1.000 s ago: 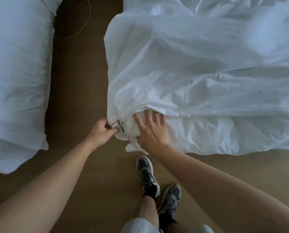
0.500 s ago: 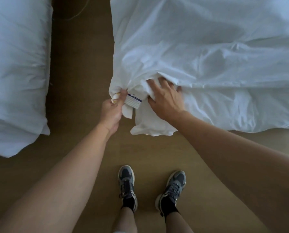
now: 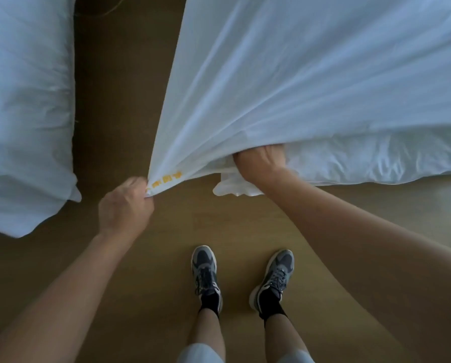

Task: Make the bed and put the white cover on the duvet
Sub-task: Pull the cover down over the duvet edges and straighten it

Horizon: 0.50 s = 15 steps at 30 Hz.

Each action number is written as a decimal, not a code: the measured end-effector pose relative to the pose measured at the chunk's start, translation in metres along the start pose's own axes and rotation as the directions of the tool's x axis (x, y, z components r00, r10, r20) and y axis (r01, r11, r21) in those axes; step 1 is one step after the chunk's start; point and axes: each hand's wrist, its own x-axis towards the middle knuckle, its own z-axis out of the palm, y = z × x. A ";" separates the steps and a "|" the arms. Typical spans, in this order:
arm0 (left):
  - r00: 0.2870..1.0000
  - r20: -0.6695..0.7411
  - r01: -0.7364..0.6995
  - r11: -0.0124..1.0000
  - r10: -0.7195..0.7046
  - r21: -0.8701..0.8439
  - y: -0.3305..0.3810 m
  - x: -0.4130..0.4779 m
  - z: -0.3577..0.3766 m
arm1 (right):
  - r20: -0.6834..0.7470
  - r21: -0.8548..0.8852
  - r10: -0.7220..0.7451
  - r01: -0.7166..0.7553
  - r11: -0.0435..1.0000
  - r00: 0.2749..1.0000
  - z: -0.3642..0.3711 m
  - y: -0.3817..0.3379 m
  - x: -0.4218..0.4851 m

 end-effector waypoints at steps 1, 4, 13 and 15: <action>0.998 0.048 0.033 0.999 -0.035 0.036 0.004 0.001 0.002 | 0.053 -0.030 -0.032 0.034 0.999 0.998 0.003 0.000 -0.010; 0.985 0.135 0.081 0.978 -0.108 0.191 0.027 0.010 0.004 | -0.066 0.121 -0.120 0.127 0.984 0.991 0.014 0.021 -0.043; 0.952 0.044 -0.306 0.944 0.303 0.124 0.203 0.080 0.003 | -0.313 -0.104 0.246 -0.291 0.951 0.917 -0.030 0.160 -0.013; 0.935 0.105 -0.352 0.921 0.338 0.165 0.218 0.092 0.010 | -0.326 -0.189 0.189 -0.259 0.947 0.926 -0.042 0.181 -0.004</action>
